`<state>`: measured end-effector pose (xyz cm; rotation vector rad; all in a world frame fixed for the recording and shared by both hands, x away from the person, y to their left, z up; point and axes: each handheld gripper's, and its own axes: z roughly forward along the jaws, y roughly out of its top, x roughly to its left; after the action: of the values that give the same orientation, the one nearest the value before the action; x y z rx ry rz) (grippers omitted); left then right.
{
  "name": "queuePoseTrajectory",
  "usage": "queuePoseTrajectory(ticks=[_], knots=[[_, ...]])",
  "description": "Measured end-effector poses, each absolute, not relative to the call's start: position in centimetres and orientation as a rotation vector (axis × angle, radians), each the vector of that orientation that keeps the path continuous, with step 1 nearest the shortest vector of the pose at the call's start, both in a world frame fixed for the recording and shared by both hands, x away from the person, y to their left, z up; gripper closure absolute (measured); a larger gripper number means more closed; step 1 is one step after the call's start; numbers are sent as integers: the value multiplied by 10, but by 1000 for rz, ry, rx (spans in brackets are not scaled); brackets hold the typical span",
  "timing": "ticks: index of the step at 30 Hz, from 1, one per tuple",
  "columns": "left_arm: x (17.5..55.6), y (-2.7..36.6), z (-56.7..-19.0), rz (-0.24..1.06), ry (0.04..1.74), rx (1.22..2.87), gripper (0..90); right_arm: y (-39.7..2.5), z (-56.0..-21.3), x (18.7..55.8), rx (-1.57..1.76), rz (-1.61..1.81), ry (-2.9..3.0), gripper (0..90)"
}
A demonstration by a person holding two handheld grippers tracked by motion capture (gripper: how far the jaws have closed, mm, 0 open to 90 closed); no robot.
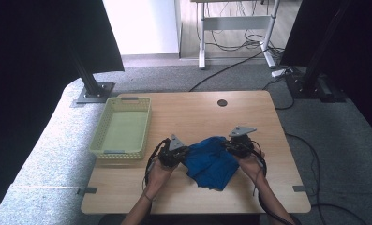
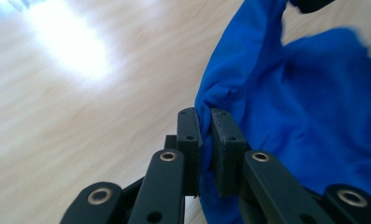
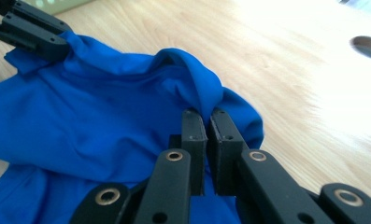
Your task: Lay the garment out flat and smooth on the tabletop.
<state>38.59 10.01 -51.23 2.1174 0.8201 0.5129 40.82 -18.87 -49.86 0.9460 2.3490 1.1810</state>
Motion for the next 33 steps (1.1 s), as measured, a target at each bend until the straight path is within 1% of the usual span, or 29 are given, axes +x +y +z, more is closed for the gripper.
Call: queuePoseTrajectory(ticks=[4,8,9,11,12,14,16,20,21,22,23,24,25,27,29,30,31,33], knots=[[391,107,-529,516,871,2172,823,-178,-519,417,962,1127,2398,850],[396,109,-538,501,895,2203,811,-176,-536,419,974,1100,2424,840],[397,109,-539,497,899,2205,804,-177,-539,419,979,1100,2427,824],[397,109,-538,497,900,2203,771,-179,-540,419,987,1109,2409,756],[397,110,-535,500,899,2192,740,-181,-539,419,989,1119,2399,733],[397,111,-527,511,895,2165,670,-186,-536,417,1005,1148,2375,658],[397,109,-517,494,872,2132,615,-192,-532,415,1032,1185,2355,598],[399,92,-516,497,820,2168,569,-199,-533,410,1076,1216,2350,535],[399,92,-516,497,820,2168,560,-199,-533,410,1076,1216,2350,535],[401,85,-519,497,809,2190,552,-199,-538,406,1085,1203,2367,501],[404,77,-525,501,797,2223,545,-199,-540,405,1083,1195,2374,487],[404,77,-525,501,797,2223,540,-198,-542,403,1085,1180,2384,473],[406,73,-529,503,794,2238,540,-198,-542,403,1085,1180,2384,473],[412,66,-537,499,802,2257,537,-196,-548,400,1068,1131,2414,432],[416,62,-542,496,816,2273,596,-194,-555,397,1032,1098,2424,399],[416,62,-542,496,816,2273,625,-194,-555,397,1032,1098,2424,399],[419,64,-543,479,838,2258,625,-194,-555,396,1026,1101,2421,398],[421,67,-542,489,868,2249,715,-195,-555,396,1013,1097,2426,396]])
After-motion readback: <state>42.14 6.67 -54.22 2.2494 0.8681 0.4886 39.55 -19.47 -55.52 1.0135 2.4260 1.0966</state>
